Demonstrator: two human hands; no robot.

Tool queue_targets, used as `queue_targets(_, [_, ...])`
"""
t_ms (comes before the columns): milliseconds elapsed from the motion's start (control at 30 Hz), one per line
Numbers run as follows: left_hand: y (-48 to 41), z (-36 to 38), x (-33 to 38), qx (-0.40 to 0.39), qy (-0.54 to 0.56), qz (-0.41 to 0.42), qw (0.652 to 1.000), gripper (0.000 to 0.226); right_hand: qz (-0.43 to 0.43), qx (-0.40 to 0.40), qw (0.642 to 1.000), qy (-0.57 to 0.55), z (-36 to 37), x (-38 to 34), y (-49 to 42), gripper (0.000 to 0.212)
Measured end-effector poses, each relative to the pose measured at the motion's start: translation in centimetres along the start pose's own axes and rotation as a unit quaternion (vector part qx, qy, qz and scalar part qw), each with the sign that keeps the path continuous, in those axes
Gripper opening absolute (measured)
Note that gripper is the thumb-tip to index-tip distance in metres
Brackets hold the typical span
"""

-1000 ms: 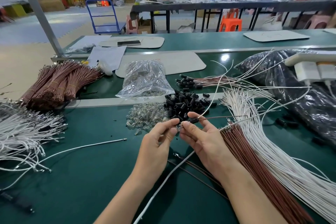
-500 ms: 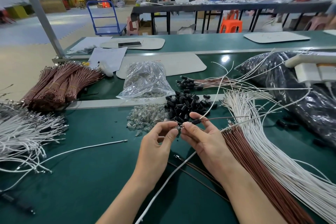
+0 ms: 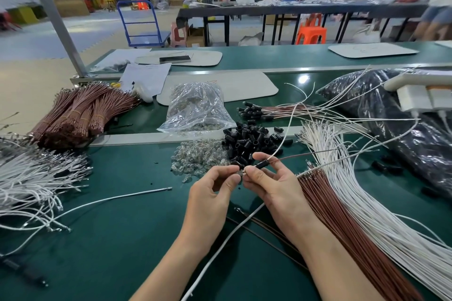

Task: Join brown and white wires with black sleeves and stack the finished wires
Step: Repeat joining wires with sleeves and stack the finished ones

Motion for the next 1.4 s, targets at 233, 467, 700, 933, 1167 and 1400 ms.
queue_targets(233, [0.0, -0.1, -0.4, 0.004, 0.015, -0.029, 0.999, 0.015, -0.004, 0.004, 1.000, -0.004, -0.2, 0.3, 0.0, 0.039])
queue_targets(467, [0.0, 0.0, -0.1, 0.007, 0.022, -0.030, 0.999, 0.016, -0.004, -0.007, 1.000, -0.003, 0.2, 0.5, 0.1, 0.027])
queue_targets(700, [0.2, 0.4, 0.7, -0.024, -0.008, 0.017, 1.000, 0.021, -0.004, -0.018, 1.000, 0.003, 0.2, -0.1, 0.2, 0.036])
queue_targets(933, [0.4, 0.0, 1.6, -0.013, -0.139, 0.143, 0.980, 0.030, 0.011, -0.034, 0.999, 0.016, 0.5, -0.1, 0.4, 0.038])
queue_targets(1167, [0.6, -0.5, 2.8, 0.008, -0.212, 0.213, 0.954, 0.013, 0.021, -0.048, 0.998, 0.036, 0.8, 0.0, 0.6, 0.042])
queue_targets(1400, [0.9, -0.6, 3.3, 0.027, -0.223, 0.228, 0.948, 0.006, 0.026, -0.059, 0.997, 0.039, 0.8, 0.2, 0.7, 0.045])
Point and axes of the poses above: each hand's wrist, its own y-axis away from the middle knuckle, its own z-axis out of the palm, x = y × z, the point moved 9 cm from there along -y, towards the middle knuckle, and after that the axes turned 8 degrees about x, right-handed, at the moved point
